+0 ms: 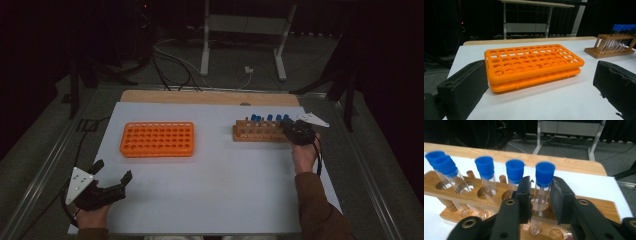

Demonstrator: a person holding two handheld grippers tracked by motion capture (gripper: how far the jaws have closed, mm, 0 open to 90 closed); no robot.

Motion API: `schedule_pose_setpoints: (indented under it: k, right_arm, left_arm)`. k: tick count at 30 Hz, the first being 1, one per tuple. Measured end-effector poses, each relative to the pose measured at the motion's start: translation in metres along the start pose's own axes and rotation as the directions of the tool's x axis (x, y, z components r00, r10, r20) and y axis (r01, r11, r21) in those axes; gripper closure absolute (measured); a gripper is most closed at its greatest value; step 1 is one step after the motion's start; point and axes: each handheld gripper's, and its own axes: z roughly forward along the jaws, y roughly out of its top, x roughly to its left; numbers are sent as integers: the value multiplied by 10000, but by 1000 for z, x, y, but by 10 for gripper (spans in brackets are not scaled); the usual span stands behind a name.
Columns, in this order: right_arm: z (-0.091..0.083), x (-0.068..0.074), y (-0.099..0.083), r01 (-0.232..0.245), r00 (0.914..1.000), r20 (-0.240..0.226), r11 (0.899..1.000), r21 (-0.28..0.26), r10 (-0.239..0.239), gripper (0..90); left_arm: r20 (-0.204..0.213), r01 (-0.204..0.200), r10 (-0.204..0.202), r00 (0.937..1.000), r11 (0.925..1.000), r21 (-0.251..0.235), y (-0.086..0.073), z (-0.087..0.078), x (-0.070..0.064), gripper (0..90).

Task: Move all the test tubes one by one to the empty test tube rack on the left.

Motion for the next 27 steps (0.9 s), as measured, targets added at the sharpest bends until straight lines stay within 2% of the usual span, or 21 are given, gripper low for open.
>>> schedule_pose_setpoints:
  k: [3,13,17,27]
  right_arm:
    - [3,0,-2,-226,9997,30,9997,-97,226,715]
    - [5,2,-1,-256,9996,100,9996,-128,257,764]
    - [3,0,-1,-289,9995,118,9995,-125,291,765]
    - [-7,-2,8,-319,9994,138,9981,-519,326,765]
  left_arm:
    - [-4,45,-45,10000,10000,-26,0,0,0,5]
    - [13,35,-35,10000,10000,0,0,0,0,5]
    - [31,37,-37,10000,10000,39,-1,1,0,5]
    - [28,-49,49,10000,9999,114,-1,2,-1,5]
